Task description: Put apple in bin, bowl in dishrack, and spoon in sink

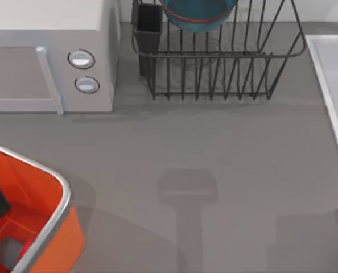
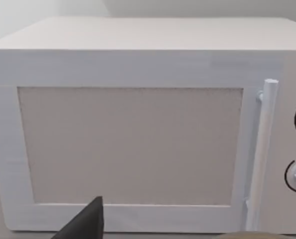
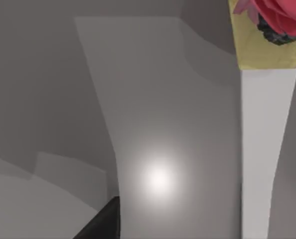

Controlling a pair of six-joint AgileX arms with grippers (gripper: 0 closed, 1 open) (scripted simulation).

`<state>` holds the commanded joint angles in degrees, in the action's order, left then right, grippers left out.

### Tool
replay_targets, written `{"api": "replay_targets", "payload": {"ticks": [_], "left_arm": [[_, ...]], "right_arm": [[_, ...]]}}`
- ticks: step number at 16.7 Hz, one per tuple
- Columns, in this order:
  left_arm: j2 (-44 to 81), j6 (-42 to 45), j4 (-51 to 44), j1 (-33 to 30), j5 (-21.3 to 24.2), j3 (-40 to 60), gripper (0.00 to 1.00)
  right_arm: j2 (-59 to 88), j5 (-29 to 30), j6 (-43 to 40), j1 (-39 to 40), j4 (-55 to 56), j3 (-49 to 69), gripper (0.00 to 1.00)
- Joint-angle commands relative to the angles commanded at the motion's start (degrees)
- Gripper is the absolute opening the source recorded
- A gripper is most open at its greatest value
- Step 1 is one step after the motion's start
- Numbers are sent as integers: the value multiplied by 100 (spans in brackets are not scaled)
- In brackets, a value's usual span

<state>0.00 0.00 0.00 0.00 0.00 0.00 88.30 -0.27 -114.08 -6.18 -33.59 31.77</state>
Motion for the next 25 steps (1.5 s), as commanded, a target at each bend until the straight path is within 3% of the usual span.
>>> {"api": "replay_targets", "payload": {"ticks": [2, 9, 10, 14, 20, 25], "left_arm": [[0, 0, 0, 0, 0, 0, 100], [0, 0, 0, 0, 0, 0, 100], [0, 0, 0, 0, 0, 0, 100], [0, 0, 0, 0, 0, 0, 100], [0, 0, 0, 0, 0, 0, 100], [0, 0, 0, 0, 0, 0, 100]], "right_arm": [[0, 0, 0, 0, 0, 0, 0], [0, 0, 0, 0, 0, 0, 0], [-409, 173, 232, 53, -598, 260, 0], [-549, 174, 175, 43, -1022, 573, 0], [-1170, 176, 142, 30, -2875, 1625, 0], [-1414, 175, 188, 24, -3287, 1944, 0]]}}
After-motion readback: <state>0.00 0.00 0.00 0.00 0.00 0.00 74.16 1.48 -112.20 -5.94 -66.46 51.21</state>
